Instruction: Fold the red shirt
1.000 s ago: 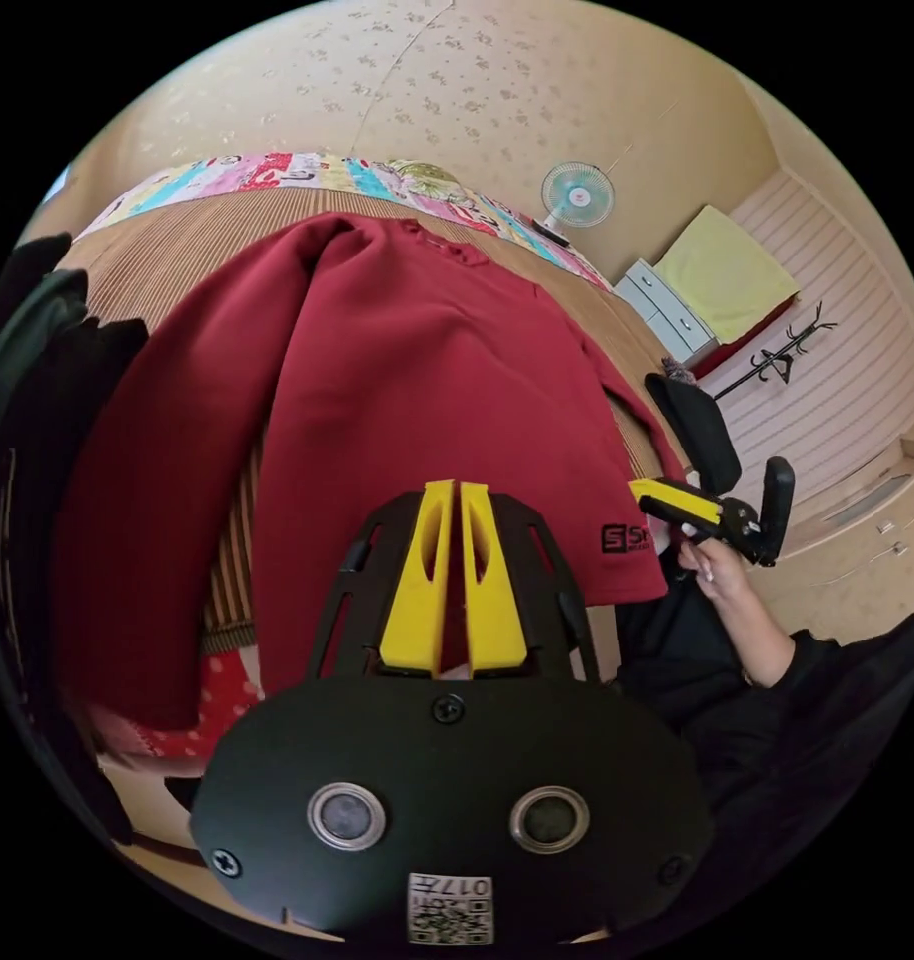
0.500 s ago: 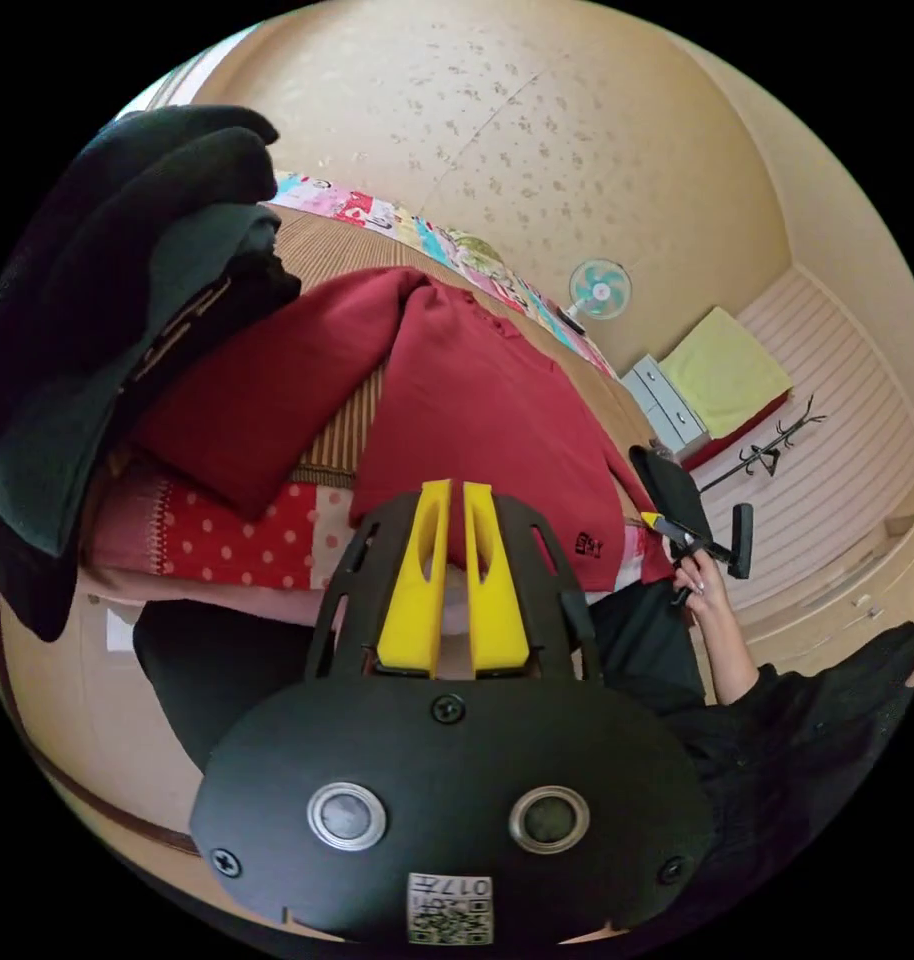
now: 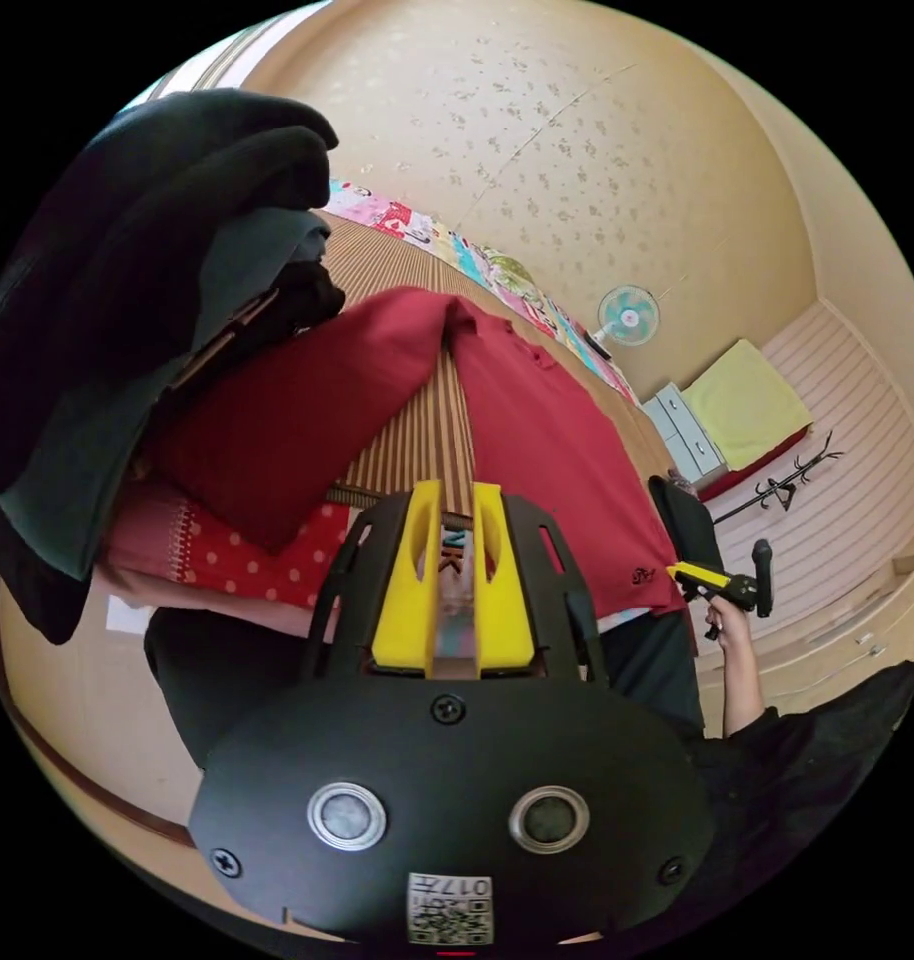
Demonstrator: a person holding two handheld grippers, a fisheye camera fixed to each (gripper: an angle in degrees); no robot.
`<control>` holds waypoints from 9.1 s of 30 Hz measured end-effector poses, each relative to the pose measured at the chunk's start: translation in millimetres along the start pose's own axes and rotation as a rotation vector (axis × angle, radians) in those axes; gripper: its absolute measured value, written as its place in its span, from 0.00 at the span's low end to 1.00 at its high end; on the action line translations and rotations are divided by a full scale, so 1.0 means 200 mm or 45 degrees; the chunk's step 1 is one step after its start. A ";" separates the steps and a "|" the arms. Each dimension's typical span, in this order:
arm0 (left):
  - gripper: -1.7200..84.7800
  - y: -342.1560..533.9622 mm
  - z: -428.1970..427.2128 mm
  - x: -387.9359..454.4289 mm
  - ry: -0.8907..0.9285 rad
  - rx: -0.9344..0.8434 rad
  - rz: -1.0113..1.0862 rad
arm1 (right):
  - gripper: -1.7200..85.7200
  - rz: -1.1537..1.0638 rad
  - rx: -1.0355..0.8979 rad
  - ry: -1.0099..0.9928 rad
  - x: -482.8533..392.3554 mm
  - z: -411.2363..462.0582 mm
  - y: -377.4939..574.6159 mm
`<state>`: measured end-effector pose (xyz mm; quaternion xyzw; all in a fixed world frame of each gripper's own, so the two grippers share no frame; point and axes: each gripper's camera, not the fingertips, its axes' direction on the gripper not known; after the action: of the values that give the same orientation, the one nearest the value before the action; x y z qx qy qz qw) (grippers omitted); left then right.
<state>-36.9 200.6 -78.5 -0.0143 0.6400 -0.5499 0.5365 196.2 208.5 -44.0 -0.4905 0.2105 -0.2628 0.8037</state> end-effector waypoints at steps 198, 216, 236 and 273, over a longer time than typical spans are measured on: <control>0.03 0.02 0.94 0.17 -0.002 -0.103 0.289 | 0.05 0.615 0.567 -0.742 1.68 -1.22 -1.17; 0.07 -0.78 0.44 0.58 -0.345 -0.005 0.260 | 0.04 0.486 0.659 -0.481 1.08 -1.09 -0.99; 0.09 -0.76 0.15 -0.25 -0.167 -0.111 0.014 | 0.03 0.193 0.412 -0.231 0.59 -0.41 -1.02; 0.02 -0.51 -0.14 -0.30 -0.262 -0.042 -0.084 | 0.02 0.268 0.453 -0.560 1.28 -0.05 -0.74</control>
<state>-89.6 216.6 30.7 -0.1006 0.5897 -0.5522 0.5807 355.8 -15.4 65.2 -0.3627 0.0316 -0.0980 0.9262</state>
